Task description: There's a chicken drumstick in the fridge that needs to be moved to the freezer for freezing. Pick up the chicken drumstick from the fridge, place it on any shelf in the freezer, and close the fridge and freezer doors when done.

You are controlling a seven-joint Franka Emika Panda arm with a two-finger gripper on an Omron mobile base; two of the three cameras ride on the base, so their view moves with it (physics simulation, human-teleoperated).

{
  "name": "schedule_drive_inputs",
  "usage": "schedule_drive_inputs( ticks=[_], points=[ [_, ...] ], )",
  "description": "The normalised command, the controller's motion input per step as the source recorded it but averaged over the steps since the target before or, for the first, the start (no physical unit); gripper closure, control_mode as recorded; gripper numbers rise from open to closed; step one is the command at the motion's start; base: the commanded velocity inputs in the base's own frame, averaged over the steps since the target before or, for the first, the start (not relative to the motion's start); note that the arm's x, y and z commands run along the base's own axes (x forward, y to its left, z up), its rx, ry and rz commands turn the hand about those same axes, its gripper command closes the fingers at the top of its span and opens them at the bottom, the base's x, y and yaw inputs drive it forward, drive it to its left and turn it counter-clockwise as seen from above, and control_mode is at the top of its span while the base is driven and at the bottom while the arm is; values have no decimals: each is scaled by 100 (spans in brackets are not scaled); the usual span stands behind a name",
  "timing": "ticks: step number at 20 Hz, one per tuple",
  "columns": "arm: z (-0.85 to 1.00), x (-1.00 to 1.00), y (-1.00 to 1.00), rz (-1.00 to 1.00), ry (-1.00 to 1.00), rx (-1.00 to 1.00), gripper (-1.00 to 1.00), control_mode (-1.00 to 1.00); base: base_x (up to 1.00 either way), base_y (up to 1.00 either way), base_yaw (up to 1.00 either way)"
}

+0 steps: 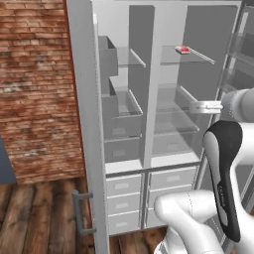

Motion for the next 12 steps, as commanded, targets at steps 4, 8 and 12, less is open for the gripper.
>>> schedule_drive_inputs(
  ticks=[4,8,12],
  points=[
    [0,0,0,0,0,0,-100,100,0,-40,0],
    [0,0,0,0,0,0,-100,100,-4,-12,0],
    [0,0,0,0,0,0,-100,100,-28,2,0]
  ],
)
